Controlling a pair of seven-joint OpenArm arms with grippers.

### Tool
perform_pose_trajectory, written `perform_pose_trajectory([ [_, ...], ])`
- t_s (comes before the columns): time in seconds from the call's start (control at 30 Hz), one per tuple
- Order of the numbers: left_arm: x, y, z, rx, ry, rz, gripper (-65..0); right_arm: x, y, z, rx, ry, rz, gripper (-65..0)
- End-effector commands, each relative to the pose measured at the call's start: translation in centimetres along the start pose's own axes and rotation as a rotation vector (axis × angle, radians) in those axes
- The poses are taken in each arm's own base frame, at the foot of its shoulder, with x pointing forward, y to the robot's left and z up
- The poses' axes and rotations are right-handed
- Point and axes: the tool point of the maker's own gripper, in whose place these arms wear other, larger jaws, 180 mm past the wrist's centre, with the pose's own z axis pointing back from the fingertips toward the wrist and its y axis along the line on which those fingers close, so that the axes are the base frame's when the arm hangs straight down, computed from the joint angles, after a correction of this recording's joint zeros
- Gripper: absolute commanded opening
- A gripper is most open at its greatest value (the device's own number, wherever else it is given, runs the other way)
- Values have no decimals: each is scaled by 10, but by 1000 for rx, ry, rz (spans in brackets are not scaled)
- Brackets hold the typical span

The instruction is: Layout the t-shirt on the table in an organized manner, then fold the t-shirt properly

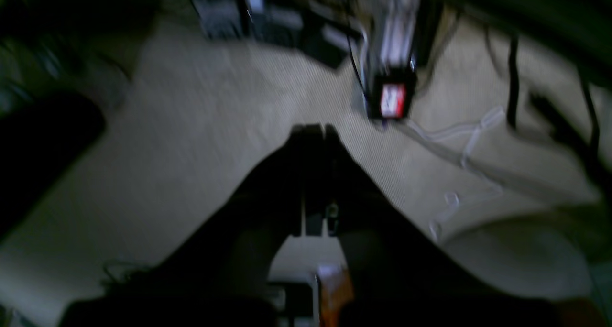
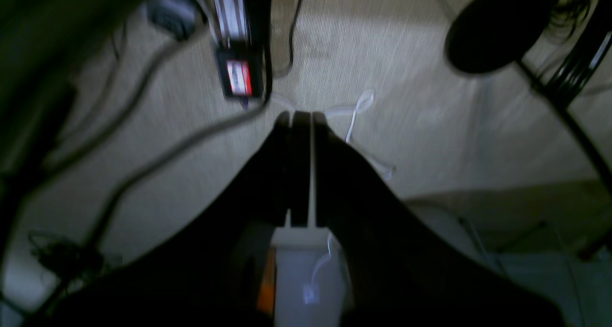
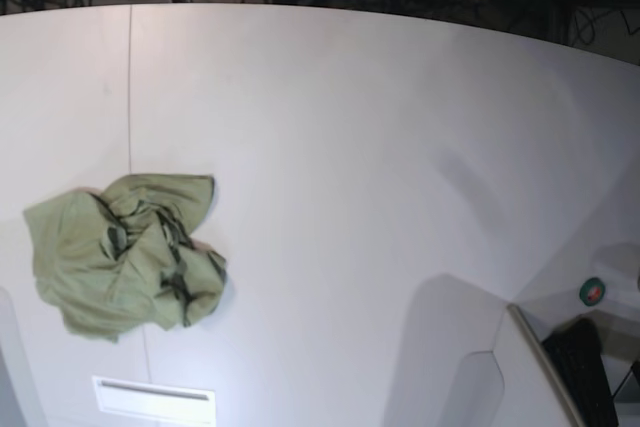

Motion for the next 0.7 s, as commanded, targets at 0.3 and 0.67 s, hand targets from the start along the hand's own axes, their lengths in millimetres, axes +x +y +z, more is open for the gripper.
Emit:
perform_pose_trajectory([
  [0.3, -9, 1, 2, 4, -60, -2, -650, -40, -1, 0, 3, 14, 9, -650],
  [0.67, 13, 10, 4, 17, -150, -12, -645, -60, 0, 1, 5, 74, 13, -318],
])
